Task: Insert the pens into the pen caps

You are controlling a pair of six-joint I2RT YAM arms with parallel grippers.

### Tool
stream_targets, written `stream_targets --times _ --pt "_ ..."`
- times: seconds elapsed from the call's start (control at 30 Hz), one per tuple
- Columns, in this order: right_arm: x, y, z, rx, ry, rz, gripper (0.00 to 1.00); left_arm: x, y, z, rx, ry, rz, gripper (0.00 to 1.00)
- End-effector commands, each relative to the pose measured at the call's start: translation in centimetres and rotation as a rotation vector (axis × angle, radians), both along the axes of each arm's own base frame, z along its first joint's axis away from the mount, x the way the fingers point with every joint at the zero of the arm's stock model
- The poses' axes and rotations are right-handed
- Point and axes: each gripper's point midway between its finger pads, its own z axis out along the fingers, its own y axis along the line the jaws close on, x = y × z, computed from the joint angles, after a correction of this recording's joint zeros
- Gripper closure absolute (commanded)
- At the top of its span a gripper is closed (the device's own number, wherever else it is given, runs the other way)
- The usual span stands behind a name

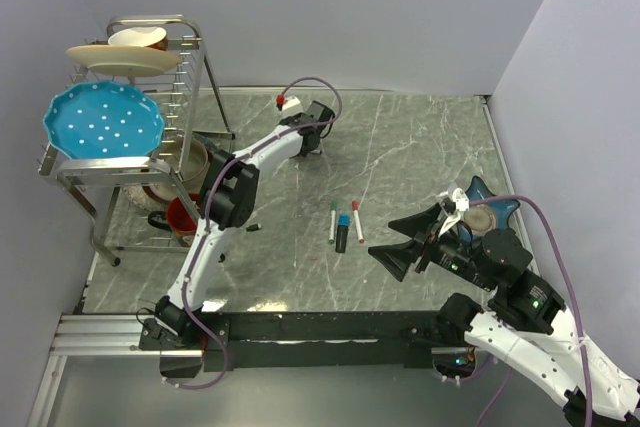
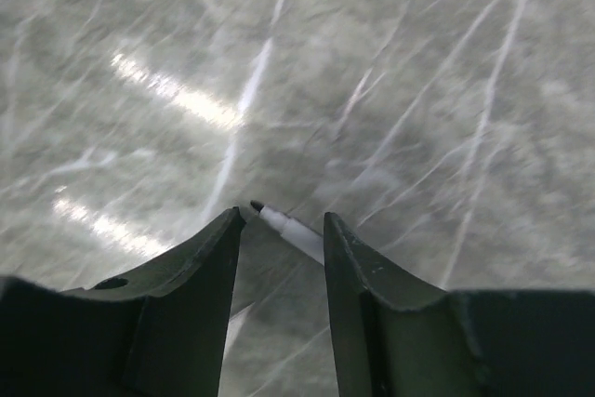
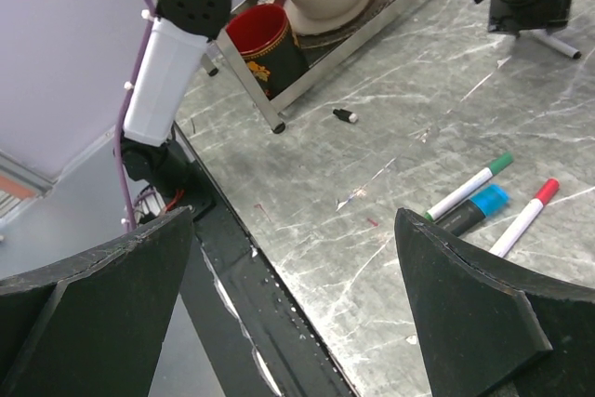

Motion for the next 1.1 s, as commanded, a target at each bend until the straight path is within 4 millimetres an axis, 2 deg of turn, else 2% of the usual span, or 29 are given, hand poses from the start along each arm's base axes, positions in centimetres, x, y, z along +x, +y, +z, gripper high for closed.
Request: stream_targets --times 0.0,0.1,0.17,0.43,0.53,0.57,0.7,0.83,0.97,1.03,1.07 --pt "-0.3 -0.4 2.6 0.069 -0.048 -0.009 0.04 -3.3 1.6 0.8 0.032 0.094 -0.001 0.55" --pt "-0.3 -0.5 2.5 0.074 -0.046 -0.011 0.04 -4.2 1.9 1.5 0.035 0.103 -0.006 0.55" --pt "-0.3 -0.5 2.4 0.075 -0.04 -0.011 0.04 -4.8 2.0 1.1 0.033 0.122 -0.008 0.56" --pt "-0.7 -0.7 2.2 0.082 -0.032 -0.008 0.04 -5.2 1.3 1.1 0.006 0.137 -0.034 0.56" --pt "-0.7 -1.0 2.0 0.072 -0.033 -0.019 0.04 -4.9 1.0 2.3 0.023 0.114 -0.078 0.52" --pt "-0.8 -1.1 2.0 0.071 -0.034 -0.017 0.04 -4.2 0.4 3.0 0.007 0.076 -0.105 0.51" --pt "-0.9 -1.3 2.0 0.07 -0.039 -0.019 0.04 -4.2 -0.1 5.4 0.02 0.019 -0.224 0.48" --pt "-0.9 -1.3 1.9 0.066 -0.044 -0.02 0.04 -4.2 -0.2 7.4 0.005 -0.029 -0.253 0.44" --pt "-0.8 -1.1 1.7 0.062 -0.042 -0.018 0.04 -4.9 -0.1 7.8 -0.086 -0.015 -0.125 0.43" --pt "-0.8 -1.1 1.7 0.064 -0.04 -0.015 0.04 -5.1 -1.0 7.8 -0.181 -0.005 -0.058 0.43" --pt "-0.8 -1.0 1.6 0.063 -0.039 -0.012 0.04 -5.3 -2.4 7.7 -0.24 0.009 -0.096 0.43"
